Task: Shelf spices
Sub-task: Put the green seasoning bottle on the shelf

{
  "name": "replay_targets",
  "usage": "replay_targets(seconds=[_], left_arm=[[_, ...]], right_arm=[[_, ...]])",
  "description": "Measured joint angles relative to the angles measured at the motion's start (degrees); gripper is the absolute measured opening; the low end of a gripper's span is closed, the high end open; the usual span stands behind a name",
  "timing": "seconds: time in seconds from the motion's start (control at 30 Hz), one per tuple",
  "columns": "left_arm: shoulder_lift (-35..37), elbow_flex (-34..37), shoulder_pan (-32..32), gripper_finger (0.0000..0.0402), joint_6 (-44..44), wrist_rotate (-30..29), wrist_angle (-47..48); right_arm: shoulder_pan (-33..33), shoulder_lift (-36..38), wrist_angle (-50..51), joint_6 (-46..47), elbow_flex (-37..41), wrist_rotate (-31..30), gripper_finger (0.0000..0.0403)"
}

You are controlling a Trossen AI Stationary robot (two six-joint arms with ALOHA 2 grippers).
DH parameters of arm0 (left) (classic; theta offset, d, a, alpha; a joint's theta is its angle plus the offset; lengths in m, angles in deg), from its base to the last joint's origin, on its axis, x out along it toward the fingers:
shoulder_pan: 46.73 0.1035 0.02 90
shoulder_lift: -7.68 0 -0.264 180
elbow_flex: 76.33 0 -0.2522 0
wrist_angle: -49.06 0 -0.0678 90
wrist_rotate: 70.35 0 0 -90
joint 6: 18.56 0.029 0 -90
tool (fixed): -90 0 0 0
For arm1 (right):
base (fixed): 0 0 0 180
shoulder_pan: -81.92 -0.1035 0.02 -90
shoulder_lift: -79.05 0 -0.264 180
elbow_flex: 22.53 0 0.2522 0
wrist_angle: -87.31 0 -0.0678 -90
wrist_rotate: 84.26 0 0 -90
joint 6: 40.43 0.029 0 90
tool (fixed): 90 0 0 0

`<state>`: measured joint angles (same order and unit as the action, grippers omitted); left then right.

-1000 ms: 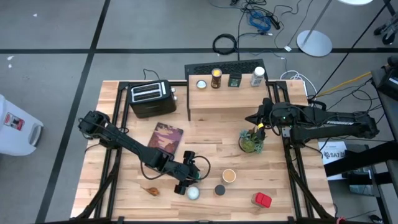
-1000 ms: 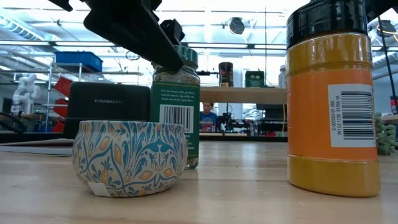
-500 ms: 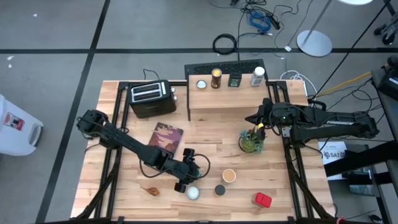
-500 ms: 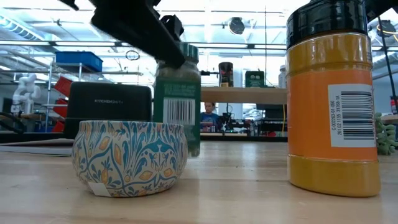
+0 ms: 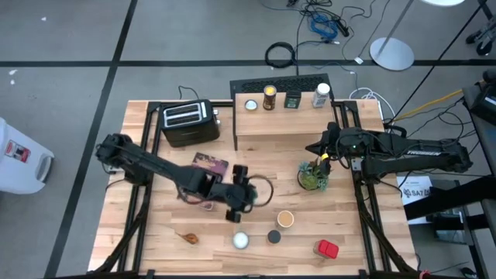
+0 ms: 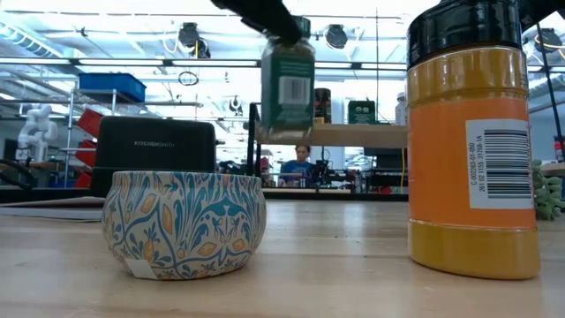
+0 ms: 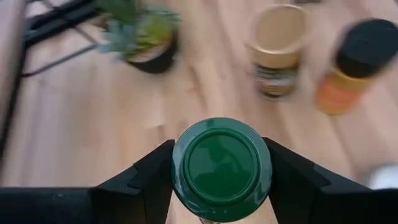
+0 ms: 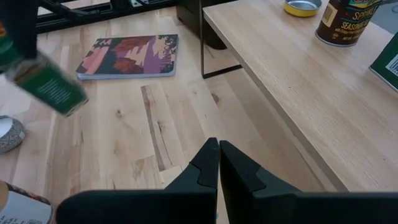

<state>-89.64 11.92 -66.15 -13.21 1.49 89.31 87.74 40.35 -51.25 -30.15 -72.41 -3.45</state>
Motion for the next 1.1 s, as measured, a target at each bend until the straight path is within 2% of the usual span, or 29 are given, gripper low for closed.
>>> replay_targets(seconds=[0.2,0.63,0.8,1.0,1.1], left_arm=[[0.0,-7.4,5.5,0.0211,0.1,-2.4,6.4],[0.0,-19.8,18.9,0.0211,-0.3,-5.1,11.5],[0.1,-21.1,25.6,0.0211,-0.6,-1.1,12.4],[0.1,-22.0,33.4,0.0211,-3.8,7.8,14.4],[0.0,-22.0,36.7,0.0211,-5.0,9.7,15.9]], right_arm=[[0.0,0.0,0.0,-0.3,0.0,0.0,0.0],[0.0,-0.3,0.0,-1.1,0.0,-0.1,0.0],[0.0,-1.9,-0.5,-1.3,0.0,-0.1,0.0],[0.0,-5.3,-3.0,-2.0,0.0,-0.1,0.0],[0.0,-7.1,-4.0,-2.3,0.0,-0.1,0.0]])
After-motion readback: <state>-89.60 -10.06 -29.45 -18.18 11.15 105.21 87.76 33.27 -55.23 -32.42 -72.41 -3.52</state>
